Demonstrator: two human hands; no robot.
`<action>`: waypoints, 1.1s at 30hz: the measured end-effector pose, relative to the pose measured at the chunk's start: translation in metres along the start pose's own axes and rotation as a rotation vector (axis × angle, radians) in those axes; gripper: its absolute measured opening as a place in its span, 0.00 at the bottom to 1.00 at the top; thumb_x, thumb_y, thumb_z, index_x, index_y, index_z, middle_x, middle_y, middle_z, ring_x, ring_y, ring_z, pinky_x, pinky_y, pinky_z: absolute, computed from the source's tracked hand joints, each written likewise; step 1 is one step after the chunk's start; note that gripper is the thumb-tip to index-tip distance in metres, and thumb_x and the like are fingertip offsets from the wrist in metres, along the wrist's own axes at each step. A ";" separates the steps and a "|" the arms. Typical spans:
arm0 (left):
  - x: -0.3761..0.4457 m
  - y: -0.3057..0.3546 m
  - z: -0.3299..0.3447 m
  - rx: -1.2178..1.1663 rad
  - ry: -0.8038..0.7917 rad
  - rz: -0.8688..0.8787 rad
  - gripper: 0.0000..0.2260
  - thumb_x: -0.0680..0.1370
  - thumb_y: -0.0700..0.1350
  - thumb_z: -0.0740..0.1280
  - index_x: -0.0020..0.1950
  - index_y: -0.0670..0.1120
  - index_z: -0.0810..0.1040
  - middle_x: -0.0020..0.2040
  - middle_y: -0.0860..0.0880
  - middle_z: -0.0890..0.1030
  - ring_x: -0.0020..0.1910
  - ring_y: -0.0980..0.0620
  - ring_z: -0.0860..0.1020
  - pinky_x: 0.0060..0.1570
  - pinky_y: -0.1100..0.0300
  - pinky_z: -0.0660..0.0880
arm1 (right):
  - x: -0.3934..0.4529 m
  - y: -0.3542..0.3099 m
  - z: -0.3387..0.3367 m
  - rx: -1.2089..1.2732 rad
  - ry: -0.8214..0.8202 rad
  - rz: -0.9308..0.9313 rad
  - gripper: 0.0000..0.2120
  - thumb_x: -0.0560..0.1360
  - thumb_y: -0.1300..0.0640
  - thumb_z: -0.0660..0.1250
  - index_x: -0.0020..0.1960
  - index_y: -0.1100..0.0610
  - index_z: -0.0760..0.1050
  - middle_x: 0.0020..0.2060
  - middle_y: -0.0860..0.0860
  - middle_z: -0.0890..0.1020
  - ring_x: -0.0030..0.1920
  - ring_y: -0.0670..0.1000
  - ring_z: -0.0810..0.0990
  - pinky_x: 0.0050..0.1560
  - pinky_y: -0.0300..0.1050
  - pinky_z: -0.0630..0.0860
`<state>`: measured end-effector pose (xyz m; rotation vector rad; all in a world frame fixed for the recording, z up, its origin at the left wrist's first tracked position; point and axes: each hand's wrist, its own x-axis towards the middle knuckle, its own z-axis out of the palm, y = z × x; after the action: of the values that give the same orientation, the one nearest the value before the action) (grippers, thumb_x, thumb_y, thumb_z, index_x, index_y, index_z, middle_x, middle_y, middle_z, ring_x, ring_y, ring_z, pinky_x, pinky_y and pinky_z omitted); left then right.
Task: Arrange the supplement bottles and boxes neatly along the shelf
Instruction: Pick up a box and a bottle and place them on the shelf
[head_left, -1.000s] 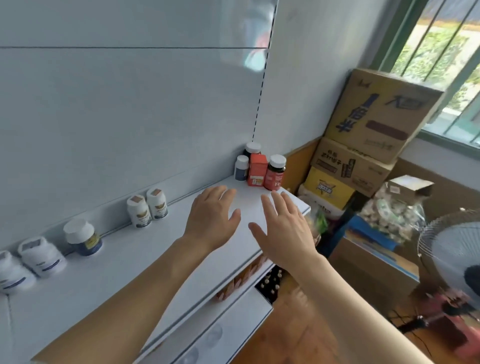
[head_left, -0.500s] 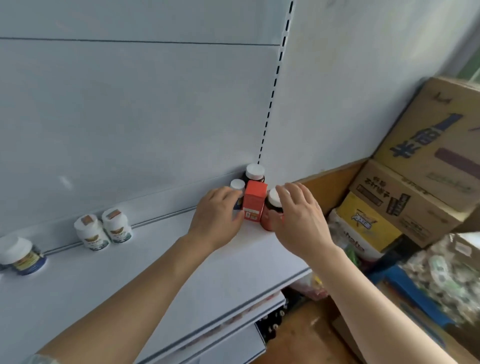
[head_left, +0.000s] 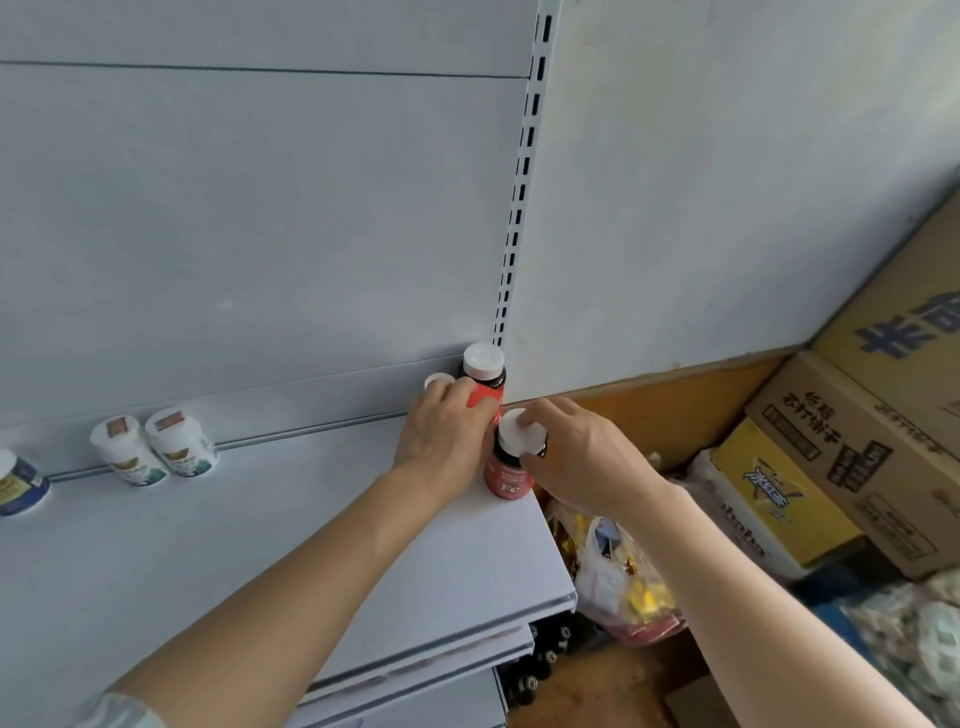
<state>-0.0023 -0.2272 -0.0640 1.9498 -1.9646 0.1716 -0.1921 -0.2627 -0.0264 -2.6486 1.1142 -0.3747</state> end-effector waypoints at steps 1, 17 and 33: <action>0.001 0.001 0.002 -0.003 0.014 -0.006 0.04 0.74 0.43 0.70 0.46 0.45 0.78 0.48 0.44 0.78 0.49 0.38 0.74 0.42 0.45 0.76 | 0.000 0.003 -0.001 -0.003 0.003 -0.007 0.16 0.73 0.52 0.69 0.59 0.51 0.72 0.55 0.49 0.78 0.40 0.55 0.78 0.40 0.50 0.77; -0.030 -0.024 -0.039 -0.457 0.122 -0.072 0.11 0.76 0.41 0.69 0.58 0.47 0.82 0.57 0.54 0.78 0.54 0.54 0.77 0.55 0.62 0.73 | 0.009 -0.002 -0.018 0.235 0.124 -0.053 0.16 0.74 0.49 0.72 0.58 0.50 0.73 0.52 0.47 0.80 0.43 0.50 0.80 0.41 0.45 0.81; -0.141 -0.125 -0.139 -0.901 0.000 -0.564 0.13 0.77 0.48 0.71 0.62 0.53 0.78 0.57 0.56 0.81 0.53 0.57 0.82 0.57 0.51 0.79 | 0.057 -0.142 0.003 0.490 0.013 -0.205 0.12 0.76 0.50 0.70 0.58 0.45 0.75 0.50 0.41 0.81 0.49 0.41 0.81 0.48 0.40 0.80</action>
<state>0.1417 -0.0522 -0.0038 1.7253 -1.0789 -0.7249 -0.0587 -0.2069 0.0235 -2.3208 0.6458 -0.6152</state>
